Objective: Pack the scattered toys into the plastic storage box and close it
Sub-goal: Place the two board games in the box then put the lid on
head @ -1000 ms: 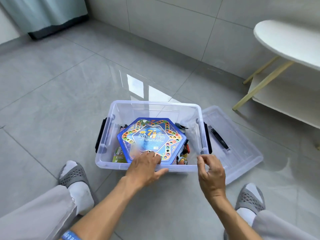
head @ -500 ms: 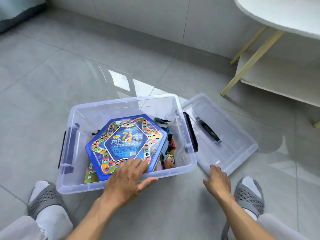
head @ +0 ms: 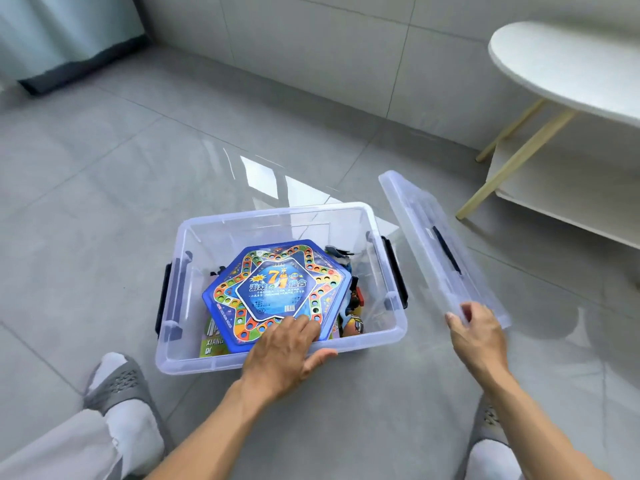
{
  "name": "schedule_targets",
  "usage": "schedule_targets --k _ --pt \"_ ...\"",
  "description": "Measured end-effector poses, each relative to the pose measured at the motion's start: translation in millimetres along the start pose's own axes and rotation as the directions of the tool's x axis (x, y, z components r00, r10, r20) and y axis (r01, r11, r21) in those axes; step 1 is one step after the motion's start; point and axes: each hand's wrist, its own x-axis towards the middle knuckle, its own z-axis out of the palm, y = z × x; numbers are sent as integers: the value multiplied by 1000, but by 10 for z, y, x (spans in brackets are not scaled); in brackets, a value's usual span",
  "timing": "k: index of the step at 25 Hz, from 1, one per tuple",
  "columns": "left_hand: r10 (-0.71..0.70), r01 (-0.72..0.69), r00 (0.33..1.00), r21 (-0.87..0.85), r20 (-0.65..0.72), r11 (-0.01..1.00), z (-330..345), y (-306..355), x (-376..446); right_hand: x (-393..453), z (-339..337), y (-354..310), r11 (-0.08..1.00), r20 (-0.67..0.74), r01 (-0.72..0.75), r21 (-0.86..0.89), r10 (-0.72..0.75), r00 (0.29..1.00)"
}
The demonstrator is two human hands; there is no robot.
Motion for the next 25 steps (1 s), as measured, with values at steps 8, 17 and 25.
schedule_targets --k 8,17,25 --pt "-230 253 964 -198 133 947 -317 423 -795 -1044 -702 -755 910 48 412 33 -414 909" --pt "-482 326 857 -531 -184 782 -876 376 -1486 -1630 -547 -524 543 508 801 -253 -630 587" --pt "-398 409 838 54 373 911 -769 -193 -1693 -1554 -461 -602 533 519 775 -340 -580 627"
